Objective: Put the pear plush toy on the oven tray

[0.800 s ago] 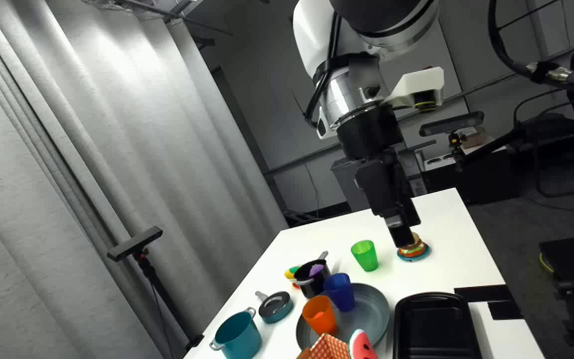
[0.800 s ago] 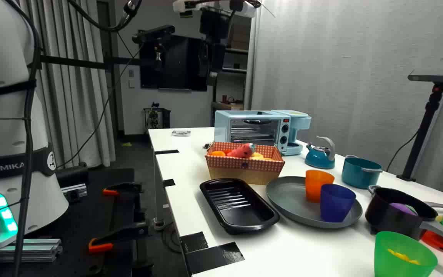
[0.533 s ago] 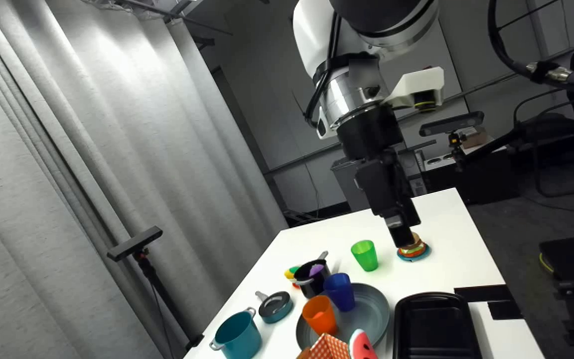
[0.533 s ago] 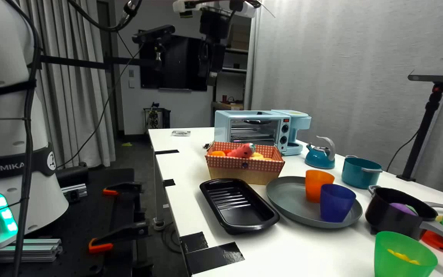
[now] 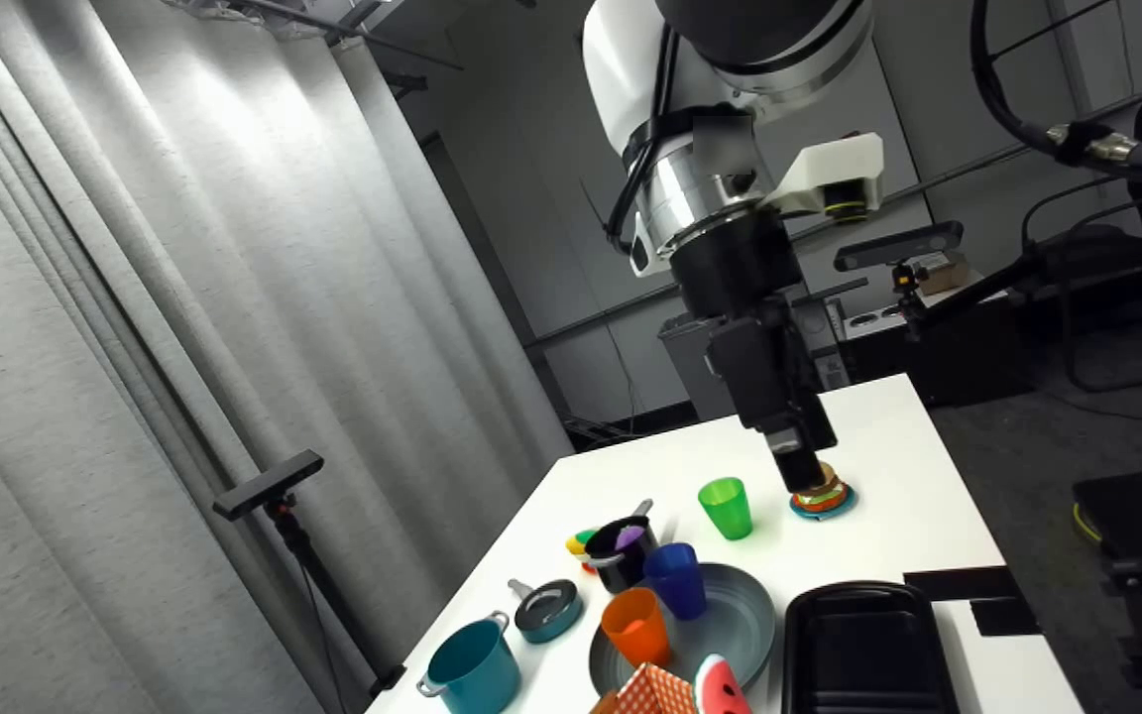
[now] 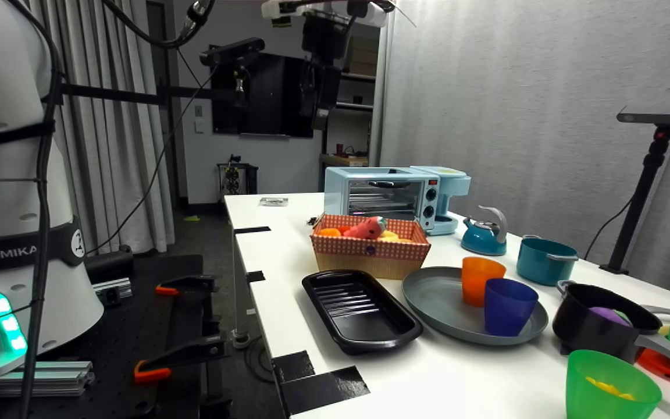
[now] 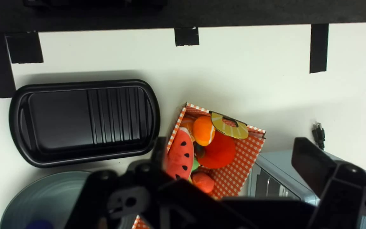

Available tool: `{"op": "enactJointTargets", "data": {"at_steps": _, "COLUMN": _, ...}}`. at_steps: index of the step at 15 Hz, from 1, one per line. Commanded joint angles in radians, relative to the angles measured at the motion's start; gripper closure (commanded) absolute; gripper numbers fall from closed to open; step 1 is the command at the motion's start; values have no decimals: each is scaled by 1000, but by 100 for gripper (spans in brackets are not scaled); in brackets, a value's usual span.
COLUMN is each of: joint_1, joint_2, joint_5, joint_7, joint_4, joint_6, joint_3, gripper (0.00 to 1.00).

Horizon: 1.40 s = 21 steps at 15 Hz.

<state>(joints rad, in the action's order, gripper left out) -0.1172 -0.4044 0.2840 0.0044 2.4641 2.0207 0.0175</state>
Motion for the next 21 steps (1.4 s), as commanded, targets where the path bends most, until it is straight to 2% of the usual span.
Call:
{"op": "enactJointTargets", "data": {"at_steps": 1, "joint_1": 18, "joint_2": 0, "joint_5": 6, "joint_7": -5, "joint_4": -2, "joint_6": -4, "joint_3": -16, "gripper": 0}}
{"op": "enactJointTargets", "data": {"at_steps": 12, "joint_1": 42, "joint_2": 35, "joint_5": -22, "joint_7": 3, "joint_4": -6, "joint_6": 9, "joint_3": -12, "gripper": 0}}
{"op": "enactJointTargets", "data": {"at_steps": 21, "joint_1": 60, "joint_2": 226, "joint_5": -27, "joint_7": -50, "joint_4": -62, "joint_6": 33, "joint_3": -2, "gripper": 0}}
